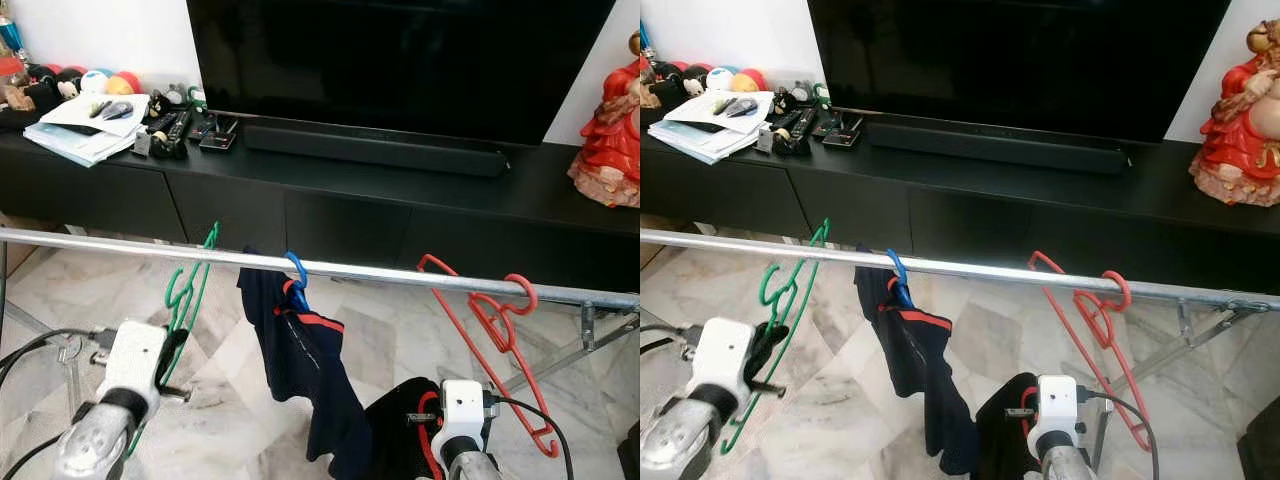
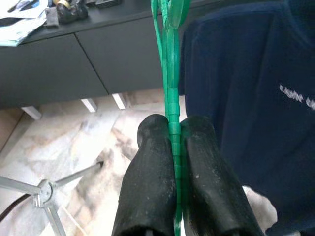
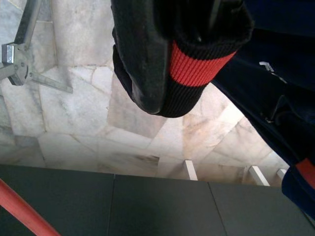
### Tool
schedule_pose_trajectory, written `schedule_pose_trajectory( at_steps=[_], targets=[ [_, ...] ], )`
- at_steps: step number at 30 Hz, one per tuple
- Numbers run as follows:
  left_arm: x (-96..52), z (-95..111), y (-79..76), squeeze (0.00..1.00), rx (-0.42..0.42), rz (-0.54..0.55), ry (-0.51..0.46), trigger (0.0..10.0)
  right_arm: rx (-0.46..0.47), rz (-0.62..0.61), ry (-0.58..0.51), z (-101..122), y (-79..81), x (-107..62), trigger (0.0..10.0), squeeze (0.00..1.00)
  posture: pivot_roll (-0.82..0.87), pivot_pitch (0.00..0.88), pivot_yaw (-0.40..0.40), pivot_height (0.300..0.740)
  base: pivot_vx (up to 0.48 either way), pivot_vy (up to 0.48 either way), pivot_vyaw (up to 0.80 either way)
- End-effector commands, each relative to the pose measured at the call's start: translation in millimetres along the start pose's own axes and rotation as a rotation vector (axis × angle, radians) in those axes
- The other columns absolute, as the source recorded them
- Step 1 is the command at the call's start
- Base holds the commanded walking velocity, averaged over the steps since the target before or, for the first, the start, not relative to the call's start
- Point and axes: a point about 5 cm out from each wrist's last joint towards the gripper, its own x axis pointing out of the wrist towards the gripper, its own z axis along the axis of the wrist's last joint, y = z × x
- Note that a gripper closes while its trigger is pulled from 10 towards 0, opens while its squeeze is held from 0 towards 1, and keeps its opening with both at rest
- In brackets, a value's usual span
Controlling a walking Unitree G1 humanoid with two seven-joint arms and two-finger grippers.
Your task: Hang hanger
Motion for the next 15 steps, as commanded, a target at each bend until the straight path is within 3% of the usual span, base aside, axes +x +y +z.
schedule_pose_trajectory(
  at_steps=[1,4,6,7,10,11,12,15],
  targets=[
    [-4.4,-9,2.5,0.0,0.011,-0.003,0.02,10.0,-0.006,0.007,-0.001,-1,1.2,-0.4,10.0,0.0,0.03,0.112,-0.02,0.74,0.0,0.0,0.0],
    [-7.4,-23,2.4,0.0,0.009,0.002,0.067,10.0,-0.005,0.007,-0.002,0,1.3,-0.2,10.0,0.0,0.03,0.112,-0.019,0.74,0.0,0.0,0.0],
    [-11.6,-50,2.6,0.0,-0.027,0.024,0.163,10.0,-0.006,0.006,-0.002,0,1.3,0.2,10.0,0.0,0.03,0.109,-0.019,0.74,0.0,0.0,0.0],
    [-11.6,-50,2.6,0.0,-0.027,0.024,0.163,10.0,-0.006,0.006,-0.002,0,1.3,0.2,10.0,0.0,0.03,0.109,-0.019,0.74,0.0,0.0,0.0],
    [-24.1,-110,4.7,0.0,-0.099,0.107,0.392,10.0,-0.006,0.002,-0.005,1,1.0,1.0,10.0,0.0,0.03,0.103,-0.017,0.74,0.0,0.0,0.0],
    [-24.1,-110,4.7,0.0,-0.099,0.107,0.392,10.0,-0.006,0.002,-0.005,1,1.0,1.0,10.0,0.0,0.03,0.103,-0.017,0.74,0.0,0.0,0.0],
    [-37.8,-143,1.2,0.0,-0.118,0.128,0.549,10.0,-0.006,-0.005,-0.01,2,0.4,1.5,10.0,0.0,0.02,0.097,-0.011,0.74,0.0,0.0,0.0],
    [-54.5,-166,-5.7,0.0,-0.113,0.11,0.681,10.0,-0.004,-0.017,-0.018,4,-1.5,1.4,10.0,0.0,0.01,0.093,-0.006,0.74,0.0,0.0,0.0]
  ],
)
